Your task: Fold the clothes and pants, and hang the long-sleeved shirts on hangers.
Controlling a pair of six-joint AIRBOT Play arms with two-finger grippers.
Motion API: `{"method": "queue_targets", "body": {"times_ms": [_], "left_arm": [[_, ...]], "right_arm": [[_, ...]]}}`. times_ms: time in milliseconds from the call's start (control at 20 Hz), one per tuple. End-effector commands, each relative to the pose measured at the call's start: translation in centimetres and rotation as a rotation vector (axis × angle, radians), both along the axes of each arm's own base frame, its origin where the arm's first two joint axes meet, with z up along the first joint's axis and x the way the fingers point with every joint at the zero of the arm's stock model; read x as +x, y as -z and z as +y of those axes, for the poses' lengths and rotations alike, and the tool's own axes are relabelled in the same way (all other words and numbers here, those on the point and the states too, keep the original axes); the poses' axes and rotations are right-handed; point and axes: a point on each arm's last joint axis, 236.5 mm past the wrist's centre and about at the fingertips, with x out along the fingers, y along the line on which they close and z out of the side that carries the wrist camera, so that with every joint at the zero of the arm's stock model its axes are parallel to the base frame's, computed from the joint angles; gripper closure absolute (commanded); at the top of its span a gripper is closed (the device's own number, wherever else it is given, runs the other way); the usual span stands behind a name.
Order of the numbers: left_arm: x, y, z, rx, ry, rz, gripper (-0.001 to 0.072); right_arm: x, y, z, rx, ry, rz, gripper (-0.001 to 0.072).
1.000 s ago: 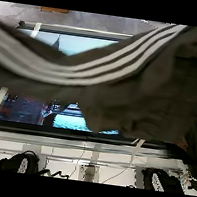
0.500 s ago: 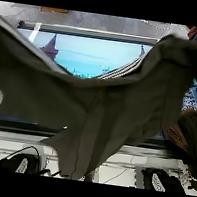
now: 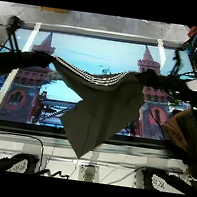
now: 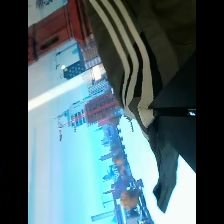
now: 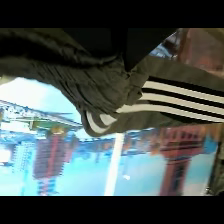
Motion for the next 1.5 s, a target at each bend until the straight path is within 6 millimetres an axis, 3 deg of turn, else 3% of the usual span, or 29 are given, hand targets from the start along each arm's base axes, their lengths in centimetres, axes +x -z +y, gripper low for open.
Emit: {"method": "queue_targets", "body": {"times_ms": [0, 150, 300, 450, 550, 650, 750, 850, 1000, 1200, 1400, 1450], "left_arm": [[0.6, 3.1, -1.2, 0.043, 0.038, 0.048, 0.0692], [-1.5, 3.0, -1.9, 0.065, 0.054, 0.111, 0.0693], [-6.1, 4.3, -1.6, 0.134, 0.044, 0.292, 0.0694], [-13.3, 3.7, -4.4, 0.097, 0.146, 0.5, 0.0692], [-16.7, 3.3, -6.3, 0.105, 0.216, 0.566, 0.0691], [-18.6, 3.5, -8.4, 0.103, 0.254, 0.618, 0.0691], [-20.8, 4.5, -10.7, 0.121, 0.318, 0.665, 0.0691], [-24.0, 6.4, -12.6, 0.153, 0.386, 0.742, 0.0691], [-28.4, 9.9, -14.1, 0.221, 0.482, 0.835, 0.0691], [-30.1, 14.8, -14.3, 0.236, 0.444, 0.902, 0.0691], [-29.6, 18.6, -13.7, 0.226, 0.362, 0.9, 0.069], [-29.5, 19.0, -13.7, 0.223, 0.352, 0.897, 0.068]], "right_arm": [[3.3, 6.1, -0.6, -0.036, 0.096, 0.056, 0.0686], [3.4, 6.7, -1.4, -0.071, 0.091, 0.061, 0.0687], [2.2, 6.6, -3.3, -0.198, -0.002, 0.09, 0.0688], [0.2, 5.9, -6.5, -0.365, -0.099, 0.156, 0.0687], [-0.7, 5.0, -8.3, -0.447, -0.138, 0.18, 0.0687], [-1.3, 4.2, -9.9, -0.531, -0.16, 0.197, 0.0687], [-2.4, 4.4, -11.1, -0.597, -0.185, 0.238, 0.0687], [-4.6, 5.4, -12.2, -0.65, -0.231, 0.33, 0.0687], [-8.2, 6.4, -15.1, -0.764, -0.284, 0.486, 0.0687], [-12.0, 7.2, -17.2, -0.84, -0.387, 0.65, 0.0687], [-11.1, 10.0, -17.0, -0.829, -0.36, 0.639, 0.0675], [-11.5, 10.9, -17.0, -0.824, -0.369, 0.657, 0.0546]]}}
